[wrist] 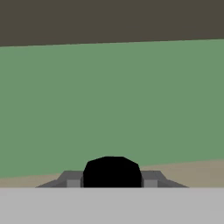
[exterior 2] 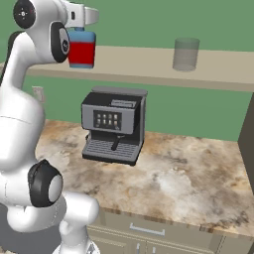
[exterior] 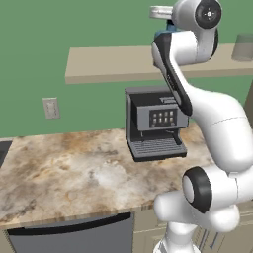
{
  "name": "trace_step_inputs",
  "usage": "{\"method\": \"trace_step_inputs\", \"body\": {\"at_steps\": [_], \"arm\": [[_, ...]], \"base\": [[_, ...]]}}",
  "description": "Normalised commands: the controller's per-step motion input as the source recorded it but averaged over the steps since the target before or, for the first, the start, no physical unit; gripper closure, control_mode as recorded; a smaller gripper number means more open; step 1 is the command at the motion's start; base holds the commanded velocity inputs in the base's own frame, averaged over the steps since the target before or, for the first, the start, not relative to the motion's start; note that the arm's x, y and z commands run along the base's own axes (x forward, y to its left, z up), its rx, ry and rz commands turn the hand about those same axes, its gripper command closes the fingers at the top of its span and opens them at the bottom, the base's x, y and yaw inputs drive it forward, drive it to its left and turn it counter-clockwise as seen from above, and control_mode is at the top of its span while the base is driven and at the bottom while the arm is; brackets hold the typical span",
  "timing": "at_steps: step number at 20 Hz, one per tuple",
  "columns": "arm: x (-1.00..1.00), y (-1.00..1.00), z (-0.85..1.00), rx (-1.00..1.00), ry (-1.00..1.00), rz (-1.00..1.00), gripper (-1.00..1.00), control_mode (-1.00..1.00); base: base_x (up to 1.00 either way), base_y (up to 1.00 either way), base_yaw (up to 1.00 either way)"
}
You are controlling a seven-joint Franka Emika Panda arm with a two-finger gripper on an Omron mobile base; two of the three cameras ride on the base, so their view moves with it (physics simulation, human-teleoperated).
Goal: There is a bowl on the dining counter. Grab a lemon wedge from the fridge and place it in the bowl. Then get the liquor bottle and glass cup from the cabinet and place them next to the bowl.
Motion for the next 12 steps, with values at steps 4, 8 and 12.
{"method": "trace_step_inputs", "body": {"at_steps": [4,8,12], "arm": [[-0.86,0.00,0.18,0.05,0.00,0.01,1.00,-1.00],[-0.98,0.00,0.00,0.02,-0.06,0.03,1.00,-1.00],[-1.00,0.00,0.00,0.00,-0.16,0.04,1.00,-1.00]], "base": [[0.00,0.00,0.00],[0.00,0.00,0.00],[0.00,0.00,0.00]]}}
